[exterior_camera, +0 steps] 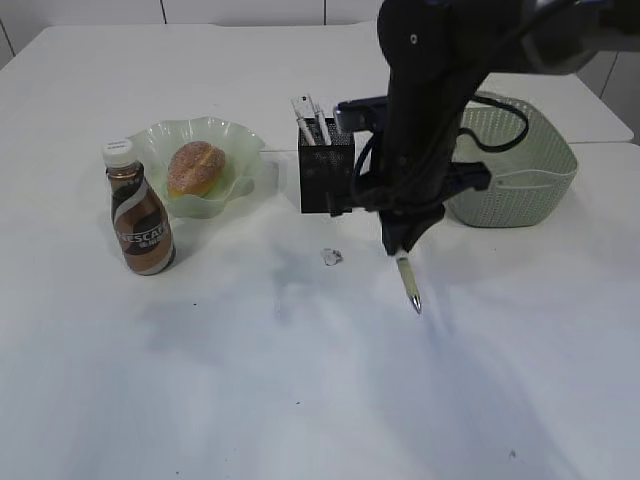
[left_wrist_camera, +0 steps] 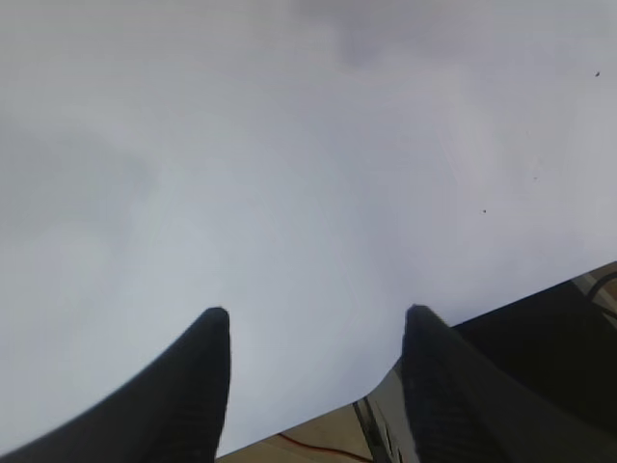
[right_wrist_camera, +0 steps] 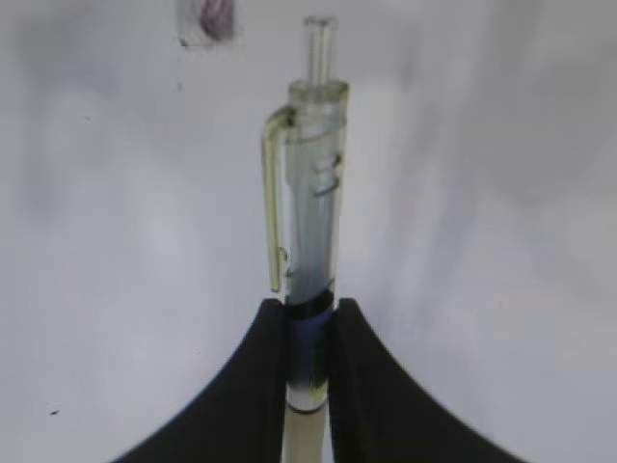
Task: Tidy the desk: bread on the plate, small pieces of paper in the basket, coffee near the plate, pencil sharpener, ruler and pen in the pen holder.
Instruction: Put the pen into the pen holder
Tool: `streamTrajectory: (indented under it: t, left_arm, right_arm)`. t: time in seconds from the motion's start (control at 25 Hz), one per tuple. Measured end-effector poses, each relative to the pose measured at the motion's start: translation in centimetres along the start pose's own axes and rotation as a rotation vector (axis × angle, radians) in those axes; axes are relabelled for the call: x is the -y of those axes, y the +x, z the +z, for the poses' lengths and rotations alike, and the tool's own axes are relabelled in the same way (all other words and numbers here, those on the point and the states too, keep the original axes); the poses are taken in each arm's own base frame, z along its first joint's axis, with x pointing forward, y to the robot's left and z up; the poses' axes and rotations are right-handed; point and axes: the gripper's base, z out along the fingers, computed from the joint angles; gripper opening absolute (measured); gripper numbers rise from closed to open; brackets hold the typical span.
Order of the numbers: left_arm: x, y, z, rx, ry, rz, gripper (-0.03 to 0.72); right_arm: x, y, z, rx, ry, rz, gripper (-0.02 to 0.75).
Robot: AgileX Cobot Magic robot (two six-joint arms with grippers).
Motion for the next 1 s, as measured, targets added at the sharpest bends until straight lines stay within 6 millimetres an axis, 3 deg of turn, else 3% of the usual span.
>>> streamTrajectory:
  t: [0.12,0.2,0.28,0.32,0.48,1.0]
  left_arm:
    - [0.0,0.0,0.0,0.000,0.000,0.000,0.401]
    - [0.0,0.0,0.0,0.000,0.002,-0.001,0.401]
    - [0.0,0.0,0.0,0.000,0.002,-0.001,0.401]
    - [0.0,0.0,0.0,0.000,0.002,-0.001,0.401]
    - [0.0,-0.1,0.0,0.016,0.001,-0.001,0.401]
    - [0.0,-1.1,-0.1,0.118,-0.001,-0.001,0.401]
  right_arm:
    - [0.2,-0.2,-1.8,0.083,0.001,-0.035,0.088]
    - [0.6,-0.6,-4.3,0.221,0.004,-0.076,0.088]
    - [0.6,-0.7,-4.6,0.239,0.004,-0.080,0.088]
    - [1.0,-0.9,-7.1,0.375,0.009,-0.101,0.088]
    - [1.4,-1.3,-10.0,0.562,0.023,-0.136,0.088]
    - [0.5,-3.6,-12.8,0.955,-0.015,-0.249,0.088]
